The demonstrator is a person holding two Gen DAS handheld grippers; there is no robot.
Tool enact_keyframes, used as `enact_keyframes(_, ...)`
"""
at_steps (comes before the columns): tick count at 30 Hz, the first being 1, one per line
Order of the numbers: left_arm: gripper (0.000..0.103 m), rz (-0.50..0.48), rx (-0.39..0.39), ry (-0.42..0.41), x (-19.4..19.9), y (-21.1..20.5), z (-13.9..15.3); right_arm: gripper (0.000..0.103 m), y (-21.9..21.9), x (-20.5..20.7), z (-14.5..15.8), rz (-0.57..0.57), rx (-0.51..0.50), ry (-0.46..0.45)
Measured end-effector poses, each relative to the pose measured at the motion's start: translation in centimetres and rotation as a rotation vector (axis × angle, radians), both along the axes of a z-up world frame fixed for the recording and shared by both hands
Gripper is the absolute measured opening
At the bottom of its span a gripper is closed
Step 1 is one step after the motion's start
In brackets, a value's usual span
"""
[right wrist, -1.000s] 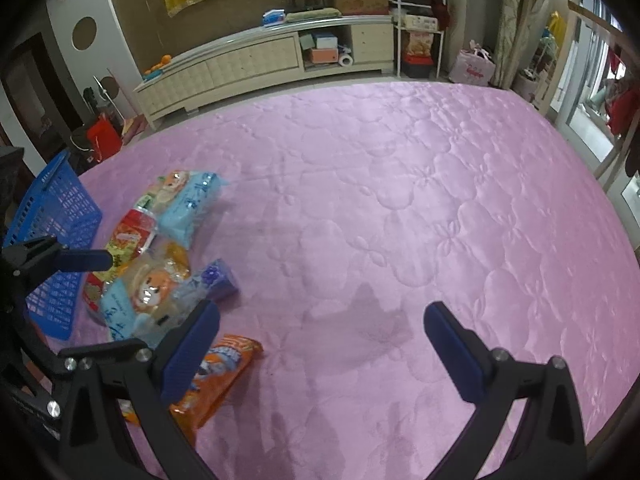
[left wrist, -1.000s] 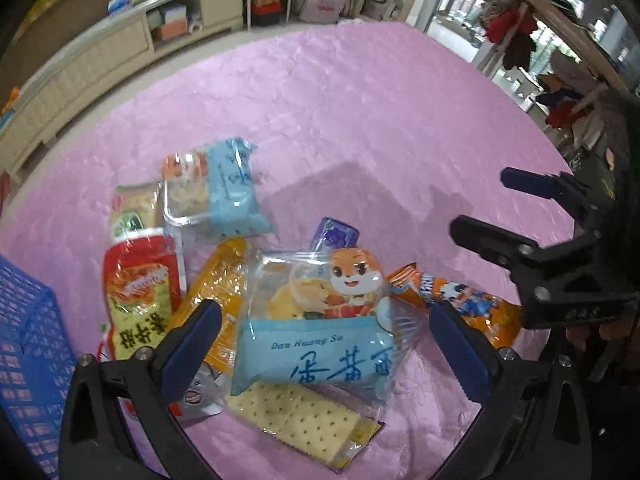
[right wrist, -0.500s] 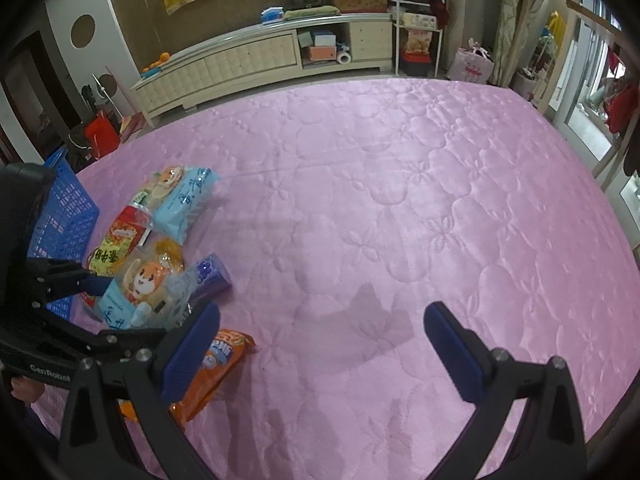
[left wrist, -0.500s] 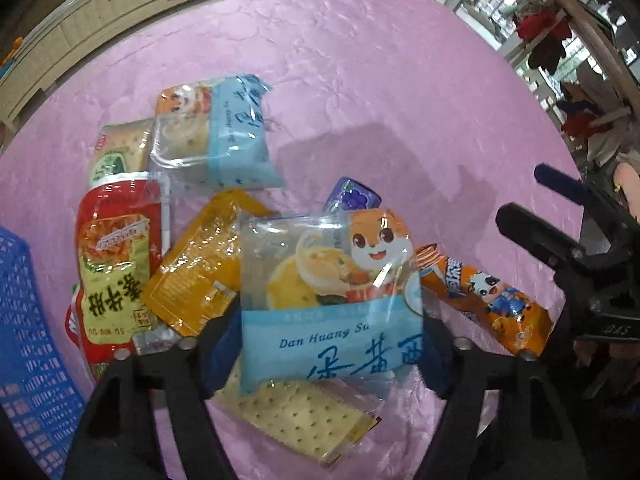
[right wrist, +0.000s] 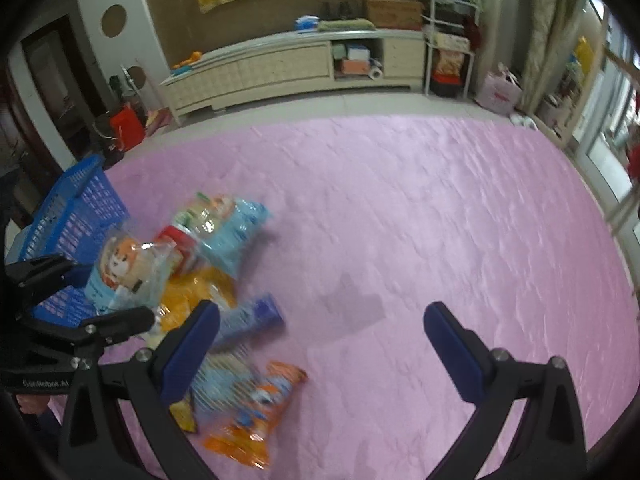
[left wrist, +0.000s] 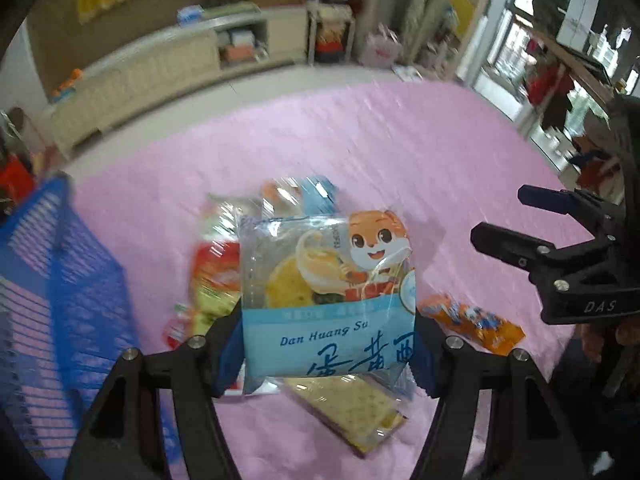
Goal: Organize snacks
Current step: 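Close the left tool on the cake pack and lift it, then carry the cake pack over the blue basket and release it inside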
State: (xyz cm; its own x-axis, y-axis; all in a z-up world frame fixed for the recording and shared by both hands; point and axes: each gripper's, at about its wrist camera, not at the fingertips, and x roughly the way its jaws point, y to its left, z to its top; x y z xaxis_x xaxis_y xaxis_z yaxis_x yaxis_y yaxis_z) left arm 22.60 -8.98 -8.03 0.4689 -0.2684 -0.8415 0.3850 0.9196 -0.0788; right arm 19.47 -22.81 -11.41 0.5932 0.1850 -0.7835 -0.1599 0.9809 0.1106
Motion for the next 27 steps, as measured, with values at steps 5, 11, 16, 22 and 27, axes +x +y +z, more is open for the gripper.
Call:
enact_keyframes(5,0.065,0.116,0.016,-0.106,0.4,2.6,2.7,0.103,3.5,2.5,0.5,0.026,-0.028,-0.054)
enact_keyframes(11,0.065,0.246,0.070,-0.169,1.2,5.1,2.2,0.103,7.0,6.7,-1.2,0.024,0.026,0.053)
enact_keyframes(16,0.065,0.281,0.059,-0.213,1.5,7.7,3.9,0.103,8.2,10.2,-3.1,-0.003,0.065,0.168)
enact_keyframes(22,0.065,0.467,-0.002,-0.229,1.8,12.8,5.5,0.103,10.0,13.3,-7.3,-0.095,0.109,0.300)
enact_keyframes(27,0.065,0.485,-0.010,-0.220,0.5,13.5,5.7,0.085,11.9,14.1,-8.8,-0.101,0.040,0.348)
